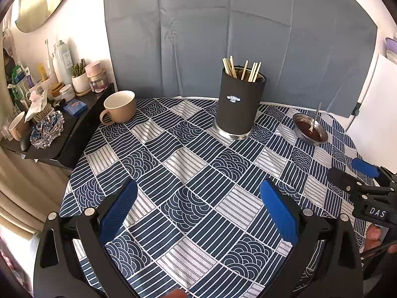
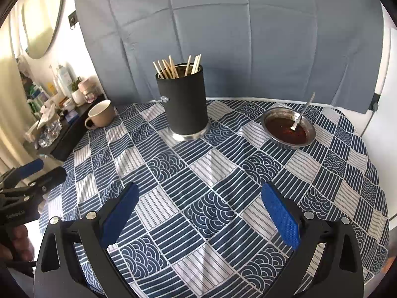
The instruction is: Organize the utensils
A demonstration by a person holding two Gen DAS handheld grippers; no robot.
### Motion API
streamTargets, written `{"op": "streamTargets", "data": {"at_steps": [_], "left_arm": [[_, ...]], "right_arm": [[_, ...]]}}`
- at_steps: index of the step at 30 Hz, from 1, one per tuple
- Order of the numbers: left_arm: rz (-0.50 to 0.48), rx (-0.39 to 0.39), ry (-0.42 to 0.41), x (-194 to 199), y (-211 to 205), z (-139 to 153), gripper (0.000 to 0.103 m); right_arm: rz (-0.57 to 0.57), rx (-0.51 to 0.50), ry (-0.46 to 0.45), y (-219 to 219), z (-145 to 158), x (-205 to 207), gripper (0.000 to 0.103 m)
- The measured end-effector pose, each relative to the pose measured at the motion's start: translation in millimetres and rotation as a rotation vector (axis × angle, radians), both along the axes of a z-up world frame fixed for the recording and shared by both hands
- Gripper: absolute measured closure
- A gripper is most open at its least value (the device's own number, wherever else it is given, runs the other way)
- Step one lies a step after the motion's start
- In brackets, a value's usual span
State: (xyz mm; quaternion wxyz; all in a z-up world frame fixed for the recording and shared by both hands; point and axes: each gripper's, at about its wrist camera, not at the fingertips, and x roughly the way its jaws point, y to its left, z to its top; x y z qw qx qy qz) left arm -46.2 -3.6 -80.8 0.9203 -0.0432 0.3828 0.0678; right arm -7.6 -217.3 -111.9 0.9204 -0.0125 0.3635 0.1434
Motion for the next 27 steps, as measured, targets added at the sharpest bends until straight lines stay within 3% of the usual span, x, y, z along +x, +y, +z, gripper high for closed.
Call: {"op": "streamTargets", "data": {"at_steps": [27], "left_arm": [[-0.004,0.011,0.033,1.8,-2.1,-5.6,0.006]], "right_arm": [[0.007,-0.018,0.016,1.7,-5.4,0.2,0.008]]}}
